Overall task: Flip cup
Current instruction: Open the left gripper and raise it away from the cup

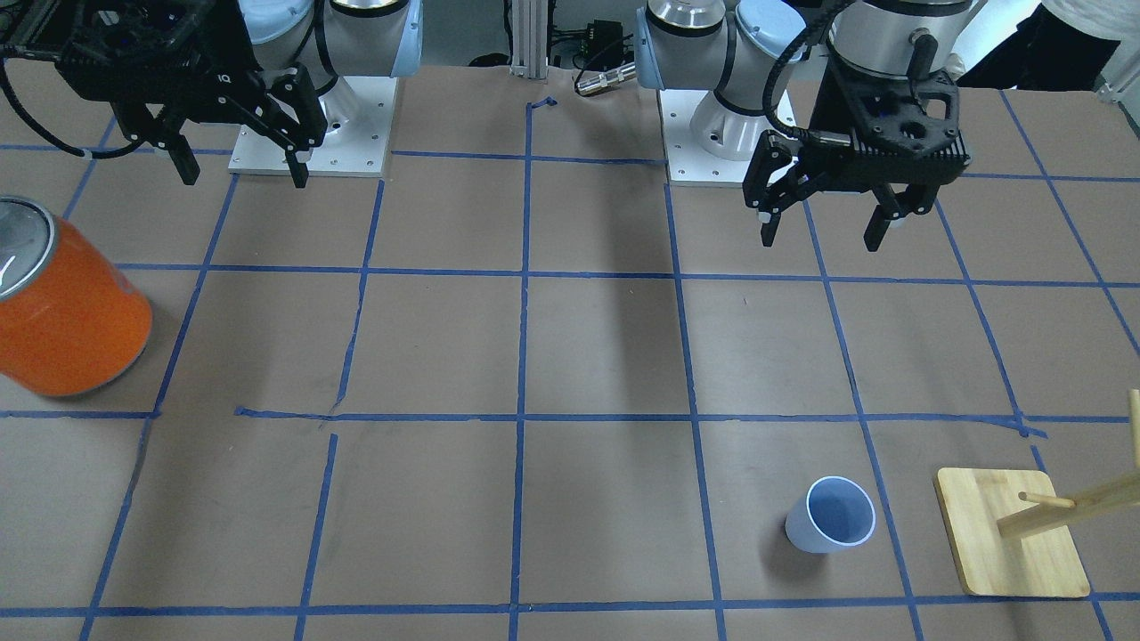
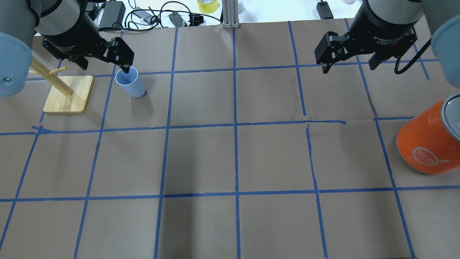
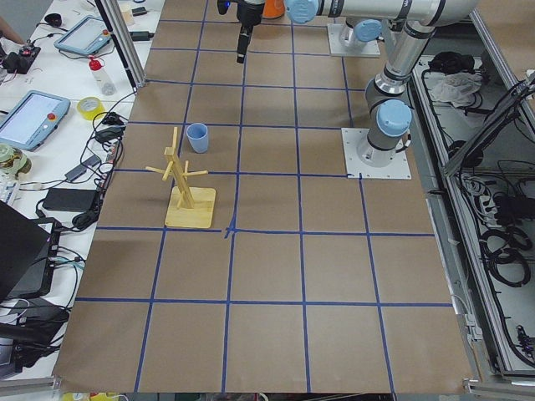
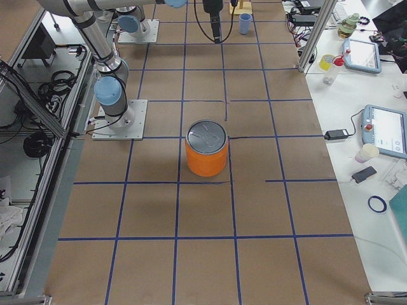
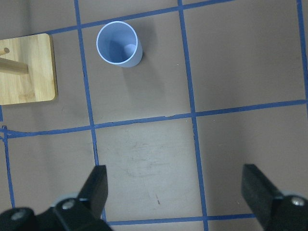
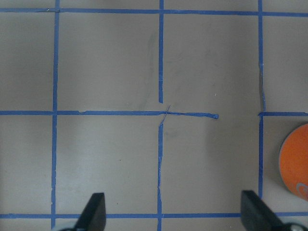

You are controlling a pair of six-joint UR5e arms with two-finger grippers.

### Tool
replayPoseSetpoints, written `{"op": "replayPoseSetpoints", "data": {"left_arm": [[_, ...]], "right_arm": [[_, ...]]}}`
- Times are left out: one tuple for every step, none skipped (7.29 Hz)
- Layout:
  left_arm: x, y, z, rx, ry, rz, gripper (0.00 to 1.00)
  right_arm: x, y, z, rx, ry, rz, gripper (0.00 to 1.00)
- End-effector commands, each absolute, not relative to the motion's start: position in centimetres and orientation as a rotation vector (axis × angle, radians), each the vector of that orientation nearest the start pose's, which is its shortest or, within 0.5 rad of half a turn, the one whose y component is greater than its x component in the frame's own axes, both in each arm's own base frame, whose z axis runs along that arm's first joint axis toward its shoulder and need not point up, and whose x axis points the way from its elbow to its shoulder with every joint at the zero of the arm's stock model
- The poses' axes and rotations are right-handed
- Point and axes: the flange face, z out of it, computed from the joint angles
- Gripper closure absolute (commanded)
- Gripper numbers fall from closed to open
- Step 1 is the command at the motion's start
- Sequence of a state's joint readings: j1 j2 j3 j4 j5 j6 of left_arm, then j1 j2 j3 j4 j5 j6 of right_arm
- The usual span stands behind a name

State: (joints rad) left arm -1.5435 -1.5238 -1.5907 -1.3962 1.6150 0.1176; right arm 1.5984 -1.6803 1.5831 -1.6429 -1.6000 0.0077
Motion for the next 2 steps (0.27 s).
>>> {"op": "replayPoseSetpoints", "data": {"left_arm": [[-10.86, -49.29, 51.77, 0.097, 3.106, -0.288, 0.00], [-10.97, -49.18, 51.63, 0.096, 3.102, -0.284, 0.00]], "right_arm": [[14.30, -45.54, 54.14, -0.030, 3.156, -0.268, 0.00], [14.30, -45.54, 54.14, -0.028, 3.156, -0.268, 0.00]]}}
